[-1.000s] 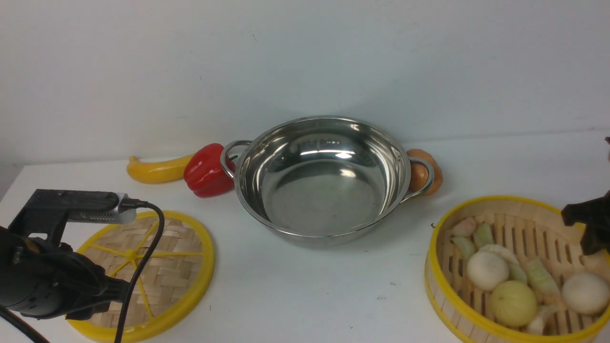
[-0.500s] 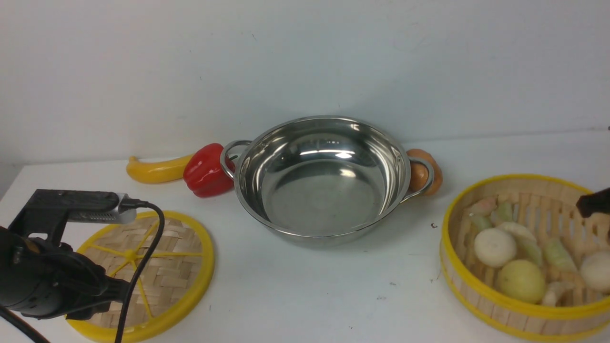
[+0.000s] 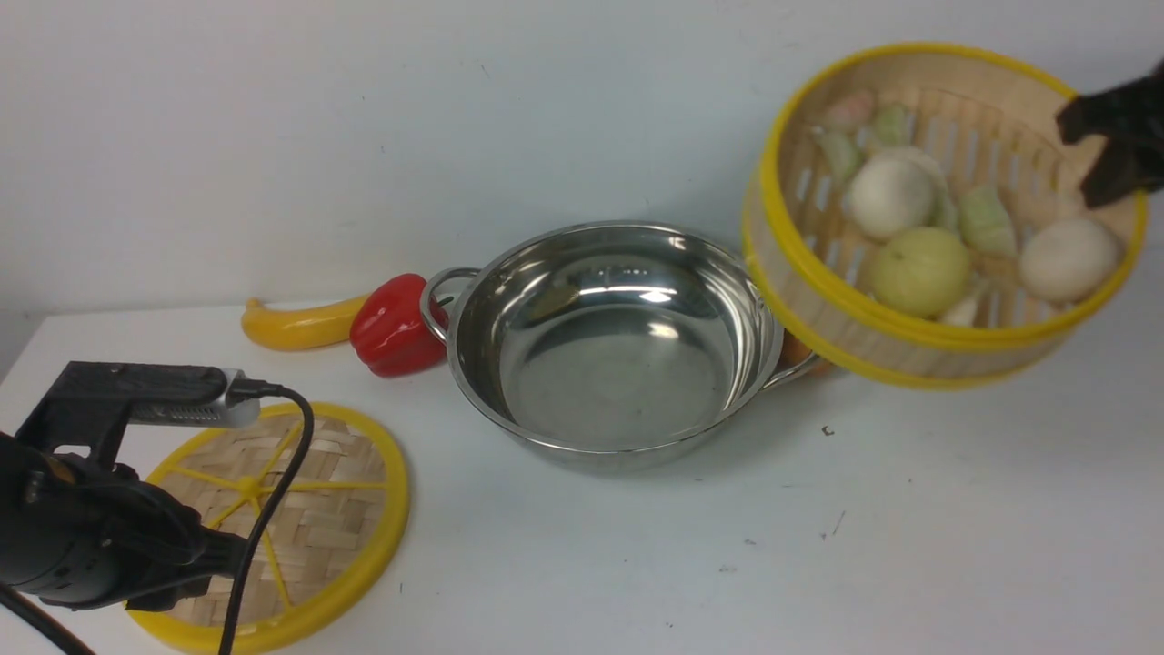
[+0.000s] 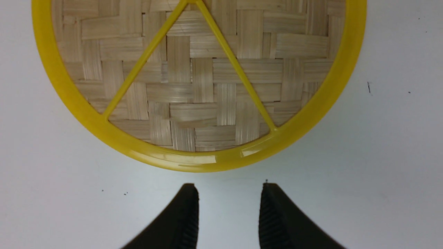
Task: Place the steamer in the pot on the white table, and put the lid on the steamer.
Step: 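Place the bamboo steamer basket of food into the steel pot with the right gripper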
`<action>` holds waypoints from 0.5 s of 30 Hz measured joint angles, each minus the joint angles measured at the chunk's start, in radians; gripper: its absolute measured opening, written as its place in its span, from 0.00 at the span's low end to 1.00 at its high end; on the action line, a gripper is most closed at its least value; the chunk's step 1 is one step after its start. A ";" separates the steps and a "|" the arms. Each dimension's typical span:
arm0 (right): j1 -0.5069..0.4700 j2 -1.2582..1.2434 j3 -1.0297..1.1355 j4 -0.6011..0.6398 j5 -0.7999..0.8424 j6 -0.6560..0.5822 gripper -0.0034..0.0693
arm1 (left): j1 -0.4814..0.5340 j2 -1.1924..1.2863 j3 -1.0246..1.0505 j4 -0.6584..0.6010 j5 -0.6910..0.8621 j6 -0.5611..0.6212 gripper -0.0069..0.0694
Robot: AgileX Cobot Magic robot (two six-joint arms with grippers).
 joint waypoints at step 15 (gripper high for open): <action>0.292 0.390 -0.390 0.025 0.020 0.105 0.12 | 0.000 0.000 0.000 -0.007 0.000 0.000 0.41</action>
